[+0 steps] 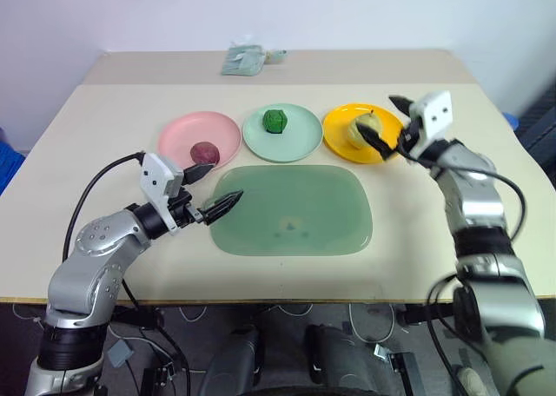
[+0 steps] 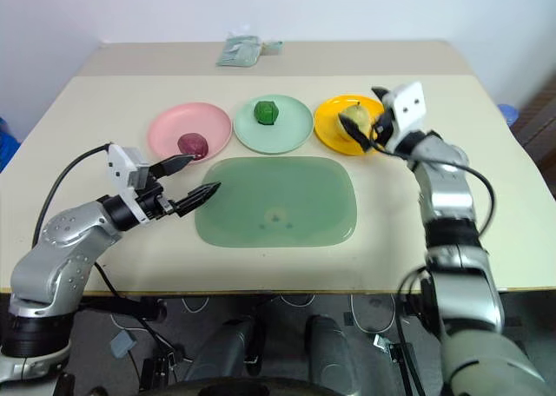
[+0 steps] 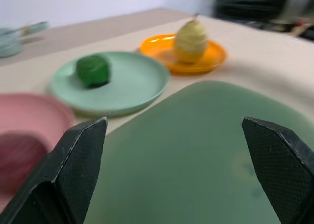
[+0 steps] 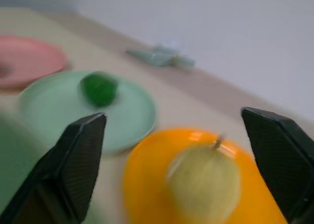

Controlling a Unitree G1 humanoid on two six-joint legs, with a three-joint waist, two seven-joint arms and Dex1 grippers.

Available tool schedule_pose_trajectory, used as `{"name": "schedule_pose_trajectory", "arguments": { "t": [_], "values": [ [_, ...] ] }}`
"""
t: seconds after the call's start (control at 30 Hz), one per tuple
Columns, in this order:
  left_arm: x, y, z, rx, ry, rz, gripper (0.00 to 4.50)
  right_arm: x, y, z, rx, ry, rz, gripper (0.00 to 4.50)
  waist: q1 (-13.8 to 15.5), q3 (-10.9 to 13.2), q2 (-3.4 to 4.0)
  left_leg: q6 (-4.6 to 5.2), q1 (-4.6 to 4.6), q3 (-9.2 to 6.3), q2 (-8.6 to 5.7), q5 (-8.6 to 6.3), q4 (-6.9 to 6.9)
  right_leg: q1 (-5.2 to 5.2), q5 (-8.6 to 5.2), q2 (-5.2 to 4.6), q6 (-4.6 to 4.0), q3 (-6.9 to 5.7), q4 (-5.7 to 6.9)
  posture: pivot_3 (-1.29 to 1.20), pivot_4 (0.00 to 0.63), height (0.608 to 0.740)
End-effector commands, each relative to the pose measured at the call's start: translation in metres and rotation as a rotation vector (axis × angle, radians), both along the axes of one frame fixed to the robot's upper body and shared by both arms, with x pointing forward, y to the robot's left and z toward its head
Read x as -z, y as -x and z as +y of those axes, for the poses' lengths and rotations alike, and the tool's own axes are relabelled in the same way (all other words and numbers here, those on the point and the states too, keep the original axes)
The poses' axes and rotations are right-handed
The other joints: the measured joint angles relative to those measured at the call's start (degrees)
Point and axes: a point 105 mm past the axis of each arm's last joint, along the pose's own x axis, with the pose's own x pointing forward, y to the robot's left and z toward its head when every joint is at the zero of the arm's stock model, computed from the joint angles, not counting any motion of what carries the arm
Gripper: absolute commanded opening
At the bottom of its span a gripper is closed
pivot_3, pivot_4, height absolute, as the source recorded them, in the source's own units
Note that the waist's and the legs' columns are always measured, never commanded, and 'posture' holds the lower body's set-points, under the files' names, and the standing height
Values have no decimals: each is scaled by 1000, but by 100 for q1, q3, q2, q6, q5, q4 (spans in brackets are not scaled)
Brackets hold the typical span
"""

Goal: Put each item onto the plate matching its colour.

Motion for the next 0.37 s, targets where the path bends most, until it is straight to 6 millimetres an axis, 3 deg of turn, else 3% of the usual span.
{"name": "schedule_pose_trajectory", "arguments": {
  "t": [0.03,0.23,0.37],
  "values": [
    [-10,9,2,-18,-22,-71,4500,-23,44,3,-44,4,-25,4470,1,0,3,-1,0,1,0,0,1,0,0,-1,-1,3,2,0,150,740],
    [5,22,22,-103,-65,-35,4500,6,93,-21,41,14,124,4470,-5,-2,4,-1,9,4,8,0,2,9,-14,0,-23,4,0,0,150,740],
    [15,26,30,-132,-63,-5,4500,16,107,-27,70,1,169,4470,0,-2,4,-1,8,5,8,1,5,14,-15,0,-24,3,-8,0,150,740]
  ]
}}
